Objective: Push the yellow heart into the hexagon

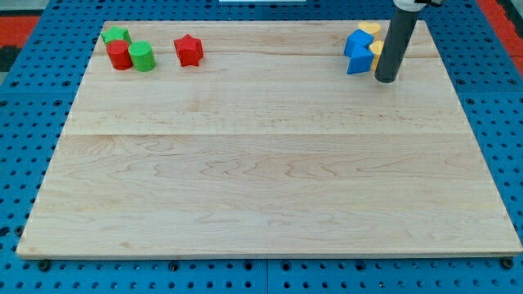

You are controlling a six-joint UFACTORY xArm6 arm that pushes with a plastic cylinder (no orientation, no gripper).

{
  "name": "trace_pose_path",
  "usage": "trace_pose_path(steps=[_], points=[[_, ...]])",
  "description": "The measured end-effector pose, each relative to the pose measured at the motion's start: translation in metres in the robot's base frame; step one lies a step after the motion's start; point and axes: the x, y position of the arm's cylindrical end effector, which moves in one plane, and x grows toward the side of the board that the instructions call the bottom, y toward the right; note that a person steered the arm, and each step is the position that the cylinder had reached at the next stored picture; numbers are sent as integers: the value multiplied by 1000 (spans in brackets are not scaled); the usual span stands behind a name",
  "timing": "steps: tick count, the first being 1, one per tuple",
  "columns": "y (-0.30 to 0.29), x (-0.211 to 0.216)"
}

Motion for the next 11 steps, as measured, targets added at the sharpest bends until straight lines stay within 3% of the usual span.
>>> trace_pose_path(steps=[1,2,3,4,5,7,11], points=[[31,0],[62,-44],[58,-111],[7,-142],[-51,-142],[-12,-138],[1,-39]])
